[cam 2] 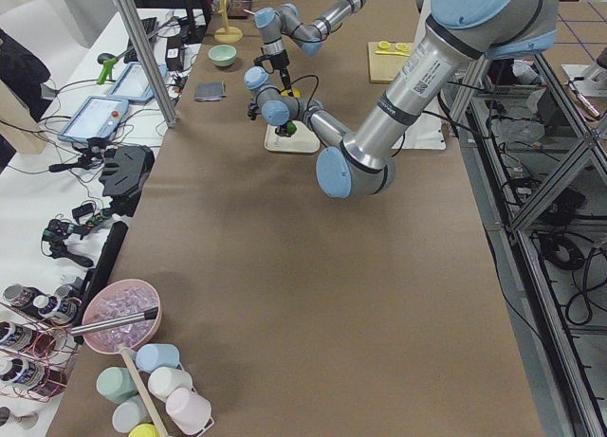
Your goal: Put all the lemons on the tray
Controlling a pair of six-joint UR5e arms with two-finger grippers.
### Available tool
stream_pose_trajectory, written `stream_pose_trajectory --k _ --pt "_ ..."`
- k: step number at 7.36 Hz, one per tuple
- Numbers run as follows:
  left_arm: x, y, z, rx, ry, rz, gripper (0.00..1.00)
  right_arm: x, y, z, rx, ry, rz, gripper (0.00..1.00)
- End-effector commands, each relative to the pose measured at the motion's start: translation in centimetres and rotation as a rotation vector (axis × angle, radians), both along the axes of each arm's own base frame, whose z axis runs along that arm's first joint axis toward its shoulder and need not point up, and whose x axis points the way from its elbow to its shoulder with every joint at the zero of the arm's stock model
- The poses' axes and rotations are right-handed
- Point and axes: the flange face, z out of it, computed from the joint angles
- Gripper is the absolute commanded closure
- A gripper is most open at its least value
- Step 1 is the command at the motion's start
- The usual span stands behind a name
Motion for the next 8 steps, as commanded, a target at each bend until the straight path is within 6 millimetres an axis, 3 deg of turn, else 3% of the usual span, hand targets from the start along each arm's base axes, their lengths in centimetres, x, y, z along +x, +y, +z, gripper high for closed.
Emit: stream_pose_trajectory --k 1,2,3,4,5,6,7,8 --pt "0.9 0.3 0.5 0.009 -0.012 -0.017 0.15 -1.0 0.2 0.8 -0.01 0.012 -0.011 0.68" --pt "0.8 0.4 0.3 -0.015 -0.011 -0.033 0.02 -1.4 0.6 1.0 -0.012 0.016 -0.017 0.64" --pt "0.5 0.5 -0.1 -0.018 -0.006 -0.04 0.02 -1.8 0.8 1.2 -0.013 0.019 -0.022 0.62" --pt "-0.3 0.6 -1.4 -0.038 0.0 -0.061 0.02 -1.8 0.7 1.4 -0.013 0.022 -0.023 0.42" --pt "-3.5 -0.7 -0.7 -0.059 -0.008 -0.107 0.02 -1.7 0.4 1.5 0.008 0.026 -0.011 0.01" --pt "-7.9 -1.2 1.4 -0.081 -0.033 -0.143 0.02 -1.2 -0.1 1.2 0.035 0.004 0.004 0.0" --pt "-12.6 -2.7 1.8 -0.101 -0.064 -0.195 0.02 1.5 -2.6 1.2 0.034 -0.004 0.044 0.0" --pt "-16.2 -3.0 2.5 -0.054 -0.098 -0.178 0.02 4.6 -4.8 0.6 0.026 -0.048 0.064 0.0"
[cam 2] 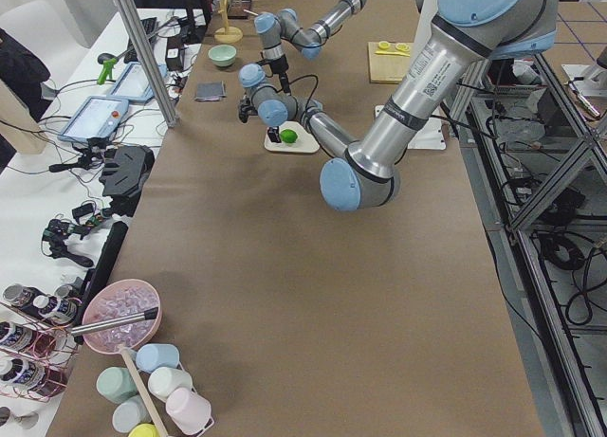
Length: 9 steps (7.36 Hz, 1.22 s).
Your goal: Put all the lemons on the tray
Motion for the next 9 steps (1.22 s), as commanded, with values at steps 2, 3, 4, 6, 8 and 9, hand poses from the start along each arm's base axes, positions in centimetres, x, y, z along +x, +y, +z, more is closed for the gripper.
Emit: stream_pose_trajectory --k 2,3,4,6,8,9 --pt "-13.8 -2.4 2.6 0.159 -0.264 0.045 0.02 12.6 -6.5 5.1 0.057 -0.082 0.068 0.01" --pt "-19.0 -3.4 4.1 0.253 -0.418 0.09 0.02 16.8 -7.4 7.3 0.06 -0.109 0.088 0.01" --pt "-26.4 -4.3 9.7 0.264 -0.496 0.086 0.02 19.6 -6.6 10.2 0.012 -0.124 0.089 0.01" --pt "-37.3 -1.3 21.5 0.298 -0.488 0.07 0.02 25.5 -4.1 18.0 -0.051 -0.089 0.15 0.01" --pt "-43.3 5.3 30.3 0.204 -0.306 -0.021 0.02 29.9 -0.8 23.8 -0.039 -0.044 0.174 0.01" --pt "-44.6 6.0 31.4 0.184 -0.303 -0.043 0.02 31.8 1.0 25.8 0.004 0.05 0.237 0.01"
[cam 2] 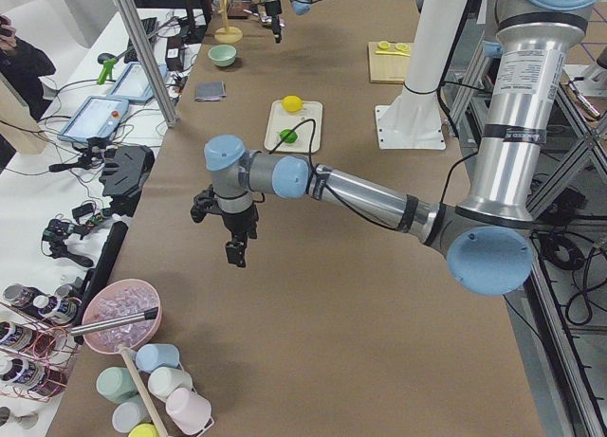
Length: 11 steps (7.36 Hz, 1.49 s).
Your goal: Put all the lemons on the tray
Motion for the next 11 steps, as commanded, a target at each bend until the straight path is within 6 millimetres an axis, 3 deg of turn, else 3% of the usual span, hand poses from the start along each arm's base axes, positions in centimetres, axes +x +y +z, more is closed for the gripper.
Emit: stream_pose_trajectory --k 1,2,3,4,9,11 --pt "-3.1 2.6 3.3 -0.034 0.05 -0.054 0.02 4.5 5.1 5.1 0.07 0.189 0.093 0.01" --pt "-4.8 2.8 3.6 -0.042 0.055 -0.087 0.02 7.0 5.3 7.4 0.13 0.246 0.091 0.01" --pt "-6.1 4.9 6.0 -0.088 0.096 -0.112 0.02 10.8 4.7 8.5 0.12 0.33 0.139 0.01" --pt "-6.2 5.3 6.5 -0.07 0.098 -0.112 0.02 13.6 4.3 8.9 0.074 0.357 0.163 0.01" --pt "-6.4 6.0 7.5 -0.081 0.073 -0.122 0.02 23.2 3.2 8.7 0.029 0.375 0.164 0.01" --pt "-6.6 6.1 7.4 -0.079 0.062 -0.127 0.02 24.7 3.5 9.0 -0.006 0.367 0.17 0.01"
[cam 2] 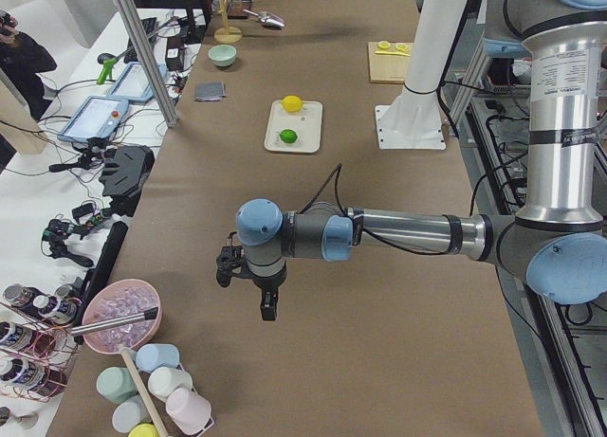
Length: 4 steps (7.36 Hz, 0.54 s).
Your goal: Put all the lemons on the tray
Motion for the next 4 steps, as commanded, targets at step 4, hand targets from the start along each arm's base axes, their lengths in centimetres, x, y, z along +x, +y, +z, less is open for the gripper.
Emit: stream_pose_trajectory --k 4 --pt "-0.51 -0.67 -0.54 0.024 -0.079 -0.004 0.02 1.48 0.76 -0.12 -0.069 -0.054 0.02 0.01"
